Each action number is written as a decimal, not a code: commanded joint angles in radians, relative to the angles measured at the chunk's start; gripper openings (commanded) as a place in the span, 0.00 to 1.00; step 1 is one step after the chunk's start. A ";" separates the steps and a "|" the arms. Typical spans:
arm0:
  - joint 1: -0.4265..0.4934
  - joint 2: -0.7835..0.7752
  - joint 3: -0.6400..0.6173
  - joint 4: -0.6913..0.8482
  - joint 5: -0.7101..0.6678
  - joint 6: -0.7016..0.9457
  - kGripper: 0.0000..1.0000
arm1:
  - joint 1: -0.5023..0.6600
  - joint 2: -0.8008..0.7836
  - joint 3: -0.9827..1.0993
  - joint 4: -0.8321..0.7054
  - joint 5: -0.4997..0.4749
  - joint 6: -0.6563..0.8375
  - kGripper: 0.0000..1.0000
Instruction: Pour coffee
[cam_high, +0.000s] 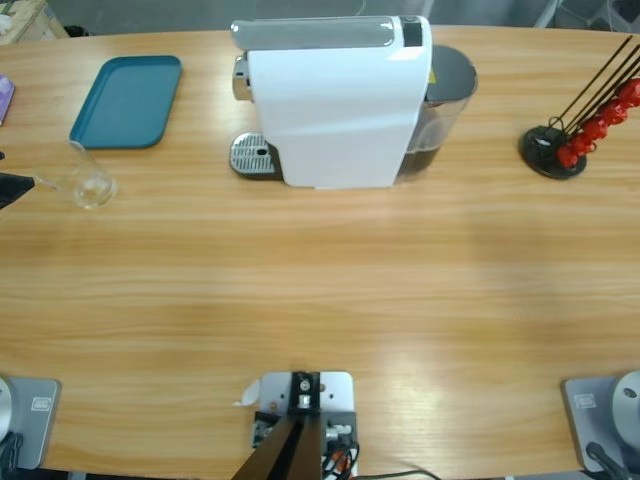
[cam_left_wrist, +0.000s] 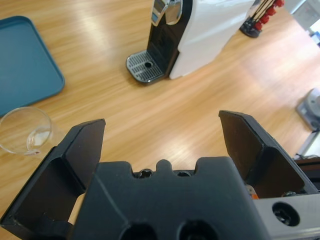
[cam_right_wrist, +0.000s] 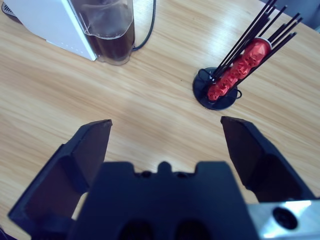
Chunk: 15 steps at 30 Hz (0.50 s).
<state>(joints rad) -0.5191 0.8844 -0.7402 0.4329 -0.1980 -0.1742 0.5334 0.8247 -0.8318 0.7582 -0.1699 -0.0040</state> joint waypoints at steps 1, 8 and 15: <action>0.005 0.018 -0.020 0.049 -0.009 -0.007 1.00 | -0.012 0.025 0.008 -0.010 0.007 -0.008 1.00; 0.007 0.051 -0.043 0.021 0.030 -0.042 1.00 | -0.012 0.022 0.009 -0.010 0.007 -0.008 1.00; 0.007 0.245 -0.185 -0.058 0.127 -0.044 0.83 | -0.012 0.020 0.010 -0.011 0.007 -0.009 1.00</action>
<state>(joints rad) -0.5190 0.9352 -0.7990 0.4049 -0.1135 -0.1731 0.5334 0.8247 -0.8317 0.7581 -0.1699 -0.0040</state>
